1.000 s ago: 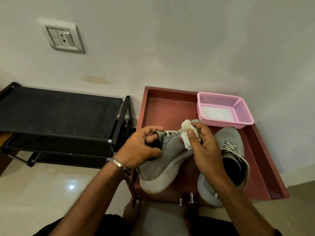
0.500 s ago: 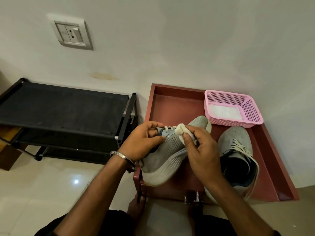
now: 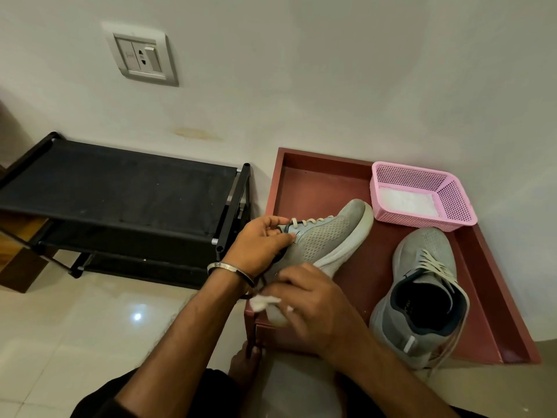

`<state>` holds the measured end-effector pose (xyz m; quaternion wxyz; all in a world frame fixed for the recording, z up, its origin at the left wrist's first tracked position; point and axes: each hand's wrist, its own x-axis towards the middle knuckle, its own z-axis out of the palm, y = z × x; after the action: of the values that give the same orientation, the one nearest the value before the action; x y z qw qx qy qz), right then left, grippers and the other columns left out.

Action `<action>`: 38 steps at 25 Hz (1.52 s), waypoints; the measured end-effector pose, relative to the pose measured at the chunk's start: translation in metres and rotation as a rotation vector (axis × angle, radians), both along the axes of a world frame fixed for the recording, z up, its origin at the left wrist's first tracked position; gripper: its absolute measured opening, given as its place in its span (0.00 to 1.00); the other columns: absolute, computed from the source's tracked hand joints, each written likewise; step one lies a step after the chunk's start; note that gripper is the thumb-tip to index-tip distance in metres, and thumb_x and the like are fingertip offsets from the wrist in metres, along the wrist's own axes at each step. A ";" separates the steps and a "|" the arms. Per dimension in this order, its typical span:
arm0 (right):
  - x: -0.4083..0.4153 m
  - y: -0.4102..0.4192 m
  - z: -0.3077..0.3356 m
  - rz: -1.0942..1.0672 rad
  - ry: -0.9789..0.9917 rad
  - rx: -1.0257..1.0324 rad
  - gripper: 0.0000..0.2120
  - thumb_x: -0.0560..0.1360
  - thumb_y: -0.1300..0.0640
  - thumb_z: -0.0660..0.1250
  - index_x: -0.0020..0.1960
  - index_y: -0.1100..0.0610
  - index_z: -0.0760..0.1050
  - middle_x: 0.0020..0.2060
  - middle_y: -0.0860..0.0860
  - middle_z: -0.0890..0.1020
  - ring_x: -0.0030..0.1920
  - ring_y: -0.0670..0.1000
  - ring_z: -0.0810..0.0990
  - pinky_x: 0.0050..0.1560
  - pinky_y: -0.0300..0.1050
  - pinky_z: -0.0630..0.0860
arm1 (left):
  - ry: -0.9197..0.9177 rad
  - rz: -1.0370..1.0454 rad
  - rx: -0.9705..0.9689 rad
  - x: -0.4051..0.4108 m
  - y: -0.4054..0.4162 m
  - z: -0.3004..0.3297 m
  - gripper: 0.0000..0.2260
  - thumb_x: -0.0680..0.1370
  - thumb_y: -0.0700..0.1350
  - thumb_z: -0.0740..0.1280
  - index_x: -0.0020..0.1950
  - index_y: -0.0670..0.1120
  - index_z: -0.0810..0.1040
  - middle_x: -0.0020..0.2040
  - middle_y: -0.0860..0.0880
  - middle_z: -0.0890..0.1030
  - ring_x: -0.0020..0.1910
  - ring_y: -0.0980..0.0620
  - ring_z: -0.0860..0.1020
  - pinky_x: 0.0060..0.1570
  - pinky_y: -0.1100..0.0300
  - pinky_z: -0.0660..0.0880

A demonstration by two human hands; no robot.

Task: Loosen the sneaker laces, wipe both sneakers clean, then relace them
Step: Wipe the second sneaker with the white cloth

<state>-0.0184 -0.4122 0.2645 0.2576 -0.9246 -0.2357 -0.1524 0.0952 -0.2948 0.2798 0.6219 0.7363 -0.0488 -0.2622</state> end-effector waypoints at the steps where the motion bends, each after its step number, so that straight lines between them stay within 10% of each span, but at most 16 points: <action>1: 0.003 -0.005 0.000 -0.060 -0.040 0.001 0.10 0.78 0.60 0.62 0.54 0.58 0.81 0.48 0.52 0.79 0.47 0.52 0.76 0.48 0.47 0.74 | -0.024 0.008 0.028 0.000 0.000 0.000 0.13 0.78 0.41 0.68 0.63 0.43 0.76 0.36 0.42 0.79 0.37 0.46 0.78 0.49 0.47 0.79; 6: 0.018 -0.034 0.000 -0.409 -0.047 0.161 0.09 0.75 0.60 0.67 0.54 0.57 0.82 0.48 0.49 0.79 0.50 0.49 0.77 0.51 0.43 0.74 | -0.101 -0.050 0.143 -0.003 0.003 0.001 0.12 0.79 0.49 0.68 0.61 0.49 0.77 0.28 0.56 0.75 0.27 0.61 0.73 0.34 0.61 0.72; 12: 0.009 -0.016 -0.001 -0.073 -0.027 0.001 0.10 0.76 0.61 0.63 0.53 0.59 0.81 0.50 0.52 0.78 0.50 0.51 0.76 0.53 0.42 0.72 | -0.008 -0.061 0.120 -0.001 0.002 0.001 0.09 0.77 0.45 0.70 0.58 0.49 0.78 0.50 0.37 0.84 0.48 0.36 0.82 0.56 0.41 0.79; 17: 0.016 -0.026 0.009 -0.222 0.017 0.067 0.08 0.76 0.60 0.66 0.52 0.57 0.82 0.47 0.50 0.78 0.49 0.49 0.75 0.48 0.46 0.73 | 0.076 0.030 0.045 0.002 0.001 -0.007 0.09 0.78 0.43 0.69 0.57 0.44 0.80 0.41 0.47 0.81 0.34 0.54 0.75 0.39 0.56 0.75; 20: -0.002 -0.010 0.008 0.018 0.017 0.010 0.18 0.82 0.49 0.58 0.49 0.57 0.83 0.46 0.52 0.80 0.46 0.53 0.78 0.46 0.47 0.74 | 0.071 0.052 0.055 0.003 -0.001 -0.008 0.09 0.78 0.43 0.69 0.57 0.44 0.80 0.46 0.45 0.83 0.40 0.52 0.78 0.48 0.52 0.78; 25: 0.010 -0.039 0.012 -0.227 -0.024 0.066 0.13 0.74 0.61 0.61 0.47 0.56 0.85 0.45 0.51 0.80 0.47 0.52 0.78 0.47 0.45 0.74 | 0.042 0.067 0.083 0.002 -0.001 -0.009 0.09 0.78 0.44 0.69 0.57 0.46 0.81 0.49 0.44 0.85 0.45 0.50 0.81 0.53 0.50 0.80; 38: 0.007 0.003 0.007 -0.076 0.071 0.011 0.07 0.73 0.60 0.72 0.52 0.56 0.82 0.45 0.49 0.76 0.46 0.48 0.74 0.46 0.42 0.73 | 0.181 0.050 -0.053 0.001 0.000 -0.003 0.04 0.79 0.40 0.67 0.47 0.44 0.81 0.43 0.44 0.81 0.39 0.51 0.77 0.36 0.62 0.74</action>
<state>-0.0117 -0.4089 0.2719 0.2650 -0.9363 -0.1903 -0.1303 0.0963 -0.2953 0.2771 0.6495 0.6937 0.0191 -0.3107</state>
